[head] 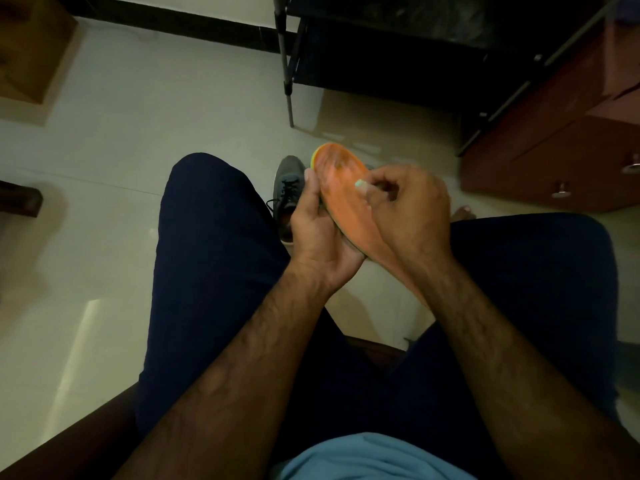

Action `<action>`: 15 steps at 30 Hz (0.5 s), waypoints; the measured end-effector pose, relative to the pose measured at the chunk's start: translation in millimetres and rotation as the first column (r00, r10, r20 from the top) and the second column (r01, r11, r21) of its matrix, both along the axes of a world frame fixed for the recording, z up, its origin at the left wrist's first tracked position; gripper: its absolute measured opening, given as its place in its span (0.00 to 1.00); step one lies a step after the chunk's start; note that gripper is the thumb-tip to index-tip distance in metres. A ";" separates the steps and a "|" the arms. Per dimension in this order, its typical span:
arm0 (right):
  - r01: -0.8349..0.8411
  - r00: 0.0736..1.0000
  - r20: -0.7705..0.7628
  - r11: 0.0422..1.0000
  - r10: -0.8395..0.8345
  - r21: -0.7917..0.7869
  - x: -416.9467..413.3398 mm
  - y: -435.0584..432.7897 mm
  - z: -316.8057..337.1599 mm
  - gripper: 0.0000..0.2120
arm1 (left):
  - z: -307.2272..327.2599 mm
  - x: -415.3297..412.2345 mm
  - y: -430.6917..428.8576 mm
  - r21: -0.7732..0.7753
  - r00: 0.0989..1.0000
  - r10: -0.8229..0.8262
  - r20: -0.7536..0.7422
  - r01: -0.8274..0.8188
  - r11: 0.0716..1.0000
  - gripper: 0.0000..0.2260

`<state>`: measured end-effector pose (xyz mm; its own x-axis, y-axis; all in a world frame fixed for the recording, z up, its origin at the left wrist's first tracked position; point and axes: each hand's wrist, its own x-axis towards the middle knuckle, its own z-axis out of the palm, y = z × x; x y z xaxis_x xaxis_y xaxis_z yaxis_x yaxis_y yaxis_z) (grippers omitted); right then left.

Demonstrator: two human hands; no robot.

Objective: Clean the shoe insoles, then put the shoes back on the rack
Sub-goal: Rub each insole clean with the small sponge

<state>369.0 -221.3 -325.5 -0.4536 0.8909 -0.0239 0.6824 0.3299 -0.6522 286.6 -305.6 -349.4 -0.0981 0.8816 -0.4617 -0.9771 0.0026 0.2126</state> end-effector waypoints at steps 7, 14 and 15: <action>-0.151 0.988 -0.030 0.986 0.149 -0.069 -1.4 -4.6 11.1 0.04 | -6.7 -1.9 0.6 0.032 0.997 -0.011 0.071 0.008 0.999 0.40; -0.171 0.985 0.033 0.985 0.172 -0.033 -3.7 -11.6 8.6 0.04 | -6.4 -2.4 -1.8 0.005 0.998 -0.010 0.057 0.009 1.000 0.37; -0.214 0.976 0.029 0.976 0.216 -0.048 -3.4 -16.3 11.7 0.03 | -6.0 -2.5 -2.1 -0.002 0.998 -0.011 0.062 0.011 1.000 0.37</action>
